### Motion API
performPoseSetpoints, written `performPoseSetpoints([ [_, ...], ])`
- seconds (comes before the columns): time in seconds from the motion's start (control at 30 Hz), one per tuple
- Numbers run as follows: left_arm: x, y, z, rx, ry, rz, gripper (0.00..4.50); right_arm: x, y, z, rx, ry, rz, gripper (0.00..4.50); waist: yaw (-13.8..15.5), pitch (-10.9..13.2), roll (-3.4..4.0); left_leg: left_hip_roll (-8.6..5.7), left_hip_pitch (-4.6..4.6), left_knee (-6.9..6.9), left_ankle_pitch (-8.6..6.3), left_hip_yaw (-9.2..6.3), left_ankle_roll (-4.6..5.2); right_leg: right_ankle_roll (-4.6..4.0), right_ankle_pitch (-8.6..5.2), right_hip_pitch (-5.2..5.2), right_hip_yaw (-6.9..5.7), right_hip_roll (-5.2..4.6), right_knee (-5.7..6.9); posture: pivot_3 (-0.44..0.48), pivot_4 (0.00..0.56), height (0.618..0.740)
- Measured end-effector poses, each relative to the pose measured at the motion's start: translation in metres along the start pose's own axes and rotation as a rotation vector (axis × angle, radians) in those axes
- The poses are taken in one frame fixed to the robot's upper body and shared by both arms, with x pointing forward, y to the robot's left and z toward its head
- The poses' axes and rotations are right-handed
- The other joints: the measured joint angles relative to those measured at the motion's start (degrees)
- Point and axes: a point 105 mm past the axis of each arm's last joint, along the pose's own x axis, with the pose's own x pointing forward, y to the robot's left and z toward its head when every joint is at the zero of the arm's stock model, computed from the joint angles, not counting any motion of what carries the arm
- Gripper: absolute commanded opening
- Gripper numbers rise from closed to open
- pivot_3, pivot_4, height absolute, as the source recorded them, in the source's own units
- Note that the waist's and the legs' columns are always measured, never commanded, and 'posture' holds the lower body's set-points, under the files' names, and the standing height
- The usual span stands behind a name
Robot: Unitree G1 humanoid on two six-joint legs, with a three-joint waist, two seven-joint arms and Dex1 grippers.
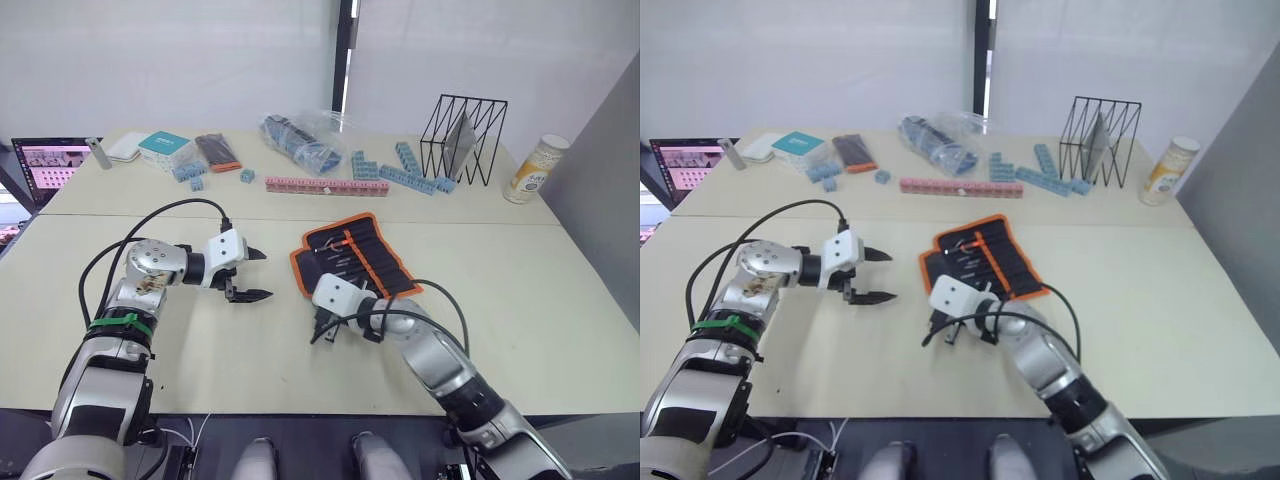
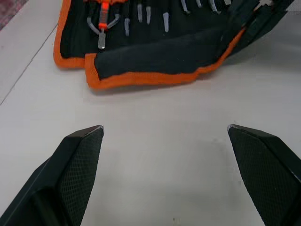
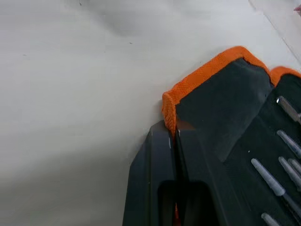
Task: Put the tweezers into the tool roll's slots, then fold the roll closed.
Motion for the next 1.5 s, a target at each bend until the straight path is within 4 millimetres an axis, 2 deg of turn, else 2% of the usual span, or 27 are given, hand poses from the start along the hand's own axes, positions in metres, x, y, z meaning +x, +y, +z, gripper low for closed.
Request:
performPoseSetpoints([
  [0.1, 0.014, -0.001, 0.004, 0.084, 0.013, -0.032, 4.50, -0.017, 0.007, -0.005, 0.079, -0.016, 0.060, 0.02, 0.08, 0.01, -0.01, -0.01, -0.01, 0.04, 0.00, 0.00, 0.00, 0.02, 0.01, 0.01, 0.01, 0.00, 0.00, 0.000, 0.150, 0.740],
  [0.23, 0.031, 0.000, 0.011, 0.161, 0.024, -0.056, 4.50, -0.034, 0.003, 0.000, 0.158, -0.055, 0.070, 0.02, 0.08, 0.01, -0.03, -0.01, 0.01, 0.09, 0.00, 0.00, 0.00, 0.03, 0.02, 0.01, 0.01, 0.00, 0.03, 0.000, 0.150, 0.740],
  [0.4, 0.046, 0.005, 0.027, 0.244, 0.012, -0.064, 4.50, -0.041, 0.001, 0.002, 0.190, -0.061, 0.052, 0.02, 0.07, 0.01, -0.04, -0.02, 0.00, 0.08, 0.00, 0.01, 0.00, 0.04, 0.02, 0.01, 0.02, 0.00, 0.01, 0.000, 0.150, 0.740],
  [0.63, 0.055, 0.005, 0.027, 0.351, 0.076, -0.092, 2.28, -0.044, -0.001, -0.001, 0.218, -0.047, 0.011, 0.00, 0.17, 0.02, -0.04, -0.04, -0.02, 0.09, 0.00, 0.01, 0.00, 0.05, 0.02, 0.01, 0.03, -0.01, 0.01, 0.000, 0.150, 0.740],
  [0.87, 0.061, 0.003, 0.033, 0.392, 0.066, -0.112, 0.02, -0.057, -0.014, -0.020, 0.232, 0.024, -0.072, 0.00, 1.01, 0.02, -0.05, -0.05, -0.03, 0.10, 0.00, 0.01, 0.00, 0.06, 0.02, 0.01, 0.04, -0.01, 0.00, 0.000, 0.150, 0.740],
  [1.03, 0.062, -0.010, 0.023, 0.370, 0.073, -0.179, 0.02, -0.064, -0.018, -0.036, 0.206, 0.089, -0.092, 0.00, 1.00, 0.02, -0.05, -0.05, -0.01, 0.09, 0.00, 0.03, 0.00, 0.06, 0.02, 0.02, 0.06, -0.01, 0.00, 0.000, 0.150, 0.740],
  [1.2, 0.055, -0.006, 0.018, 0.348, 0.098, -0.156, 0.02, -0.065, -0.040, -0.051, 0.116, 0.144, -0.169, 0.00, 0.84, 0.02, -0.06, -0.04, 0.04, 0.17, 0.00, 0.04, 0.00, 0.09, 0.05, 0.05, 0.06, -0.01, 0.02, 0.000, 0.150, 0.740],
  [1.37, 0.045, -0.008, 0.010, 0.295, 0.084, -0.133, 0.02, -0.056, -0.070, -0.051, 0.018, 0.151, -0.226, 0.00, 0.47, 0.02, -0.05, -0.03, 0.06, 0.13, 0.01, 0.05, 0.00, 0.08, 0.06, 0.05, 0.07, -0.01, 0.03, 0.000, 0.150, 0.740],
  [1.5, 0.040, -0.012, 0.009, 0.224, 0.048, -0.112, 0.02, -0.047, -0.074, -0.047, 0.010, 0.123, -0.216, 0.00, 0.32, 0.02, -0.05, -0.04, 0.02, 0.04, 0.00, 0.02, 0.00, 0.08, 0.05, 0.03, 0.06, -0.01, 0.02, 0.000, 0.150, 0.740],
])
